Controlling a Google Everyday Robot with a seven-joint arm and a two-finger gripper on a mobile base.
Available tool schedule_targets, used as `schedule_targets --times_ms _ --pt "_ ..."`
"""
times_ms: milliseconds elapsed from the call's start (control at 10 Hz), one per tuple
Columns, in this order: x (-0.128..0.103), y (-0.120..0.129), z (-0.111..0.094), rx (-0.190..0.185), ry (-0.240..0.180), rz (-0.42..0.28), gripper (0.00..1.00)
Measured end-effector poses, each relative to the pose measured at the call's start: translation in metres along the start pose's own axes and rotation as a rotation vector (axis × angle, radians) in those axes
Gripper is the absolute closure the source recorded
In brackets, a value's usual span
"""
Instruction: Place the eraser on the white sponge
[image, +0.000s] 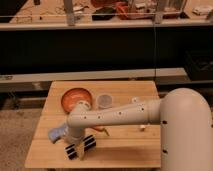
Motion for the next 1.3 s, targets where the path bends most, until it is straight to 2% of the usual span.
schedule_targets --times_ms 500,700,1100,1300 --pt "0.001 -0.001 0.005 0.0 -0.012 -0.007 0.2" --pt "0.002 -0.001 0.006 0.0 -0.017 -0.007 0.27" --pt "0.002 -0.002 0.01 0.0 -0.029 -0.011 0.6" --pt "0.001 -0.001 0.011 0.002 -0.028 -0.014 0.81"
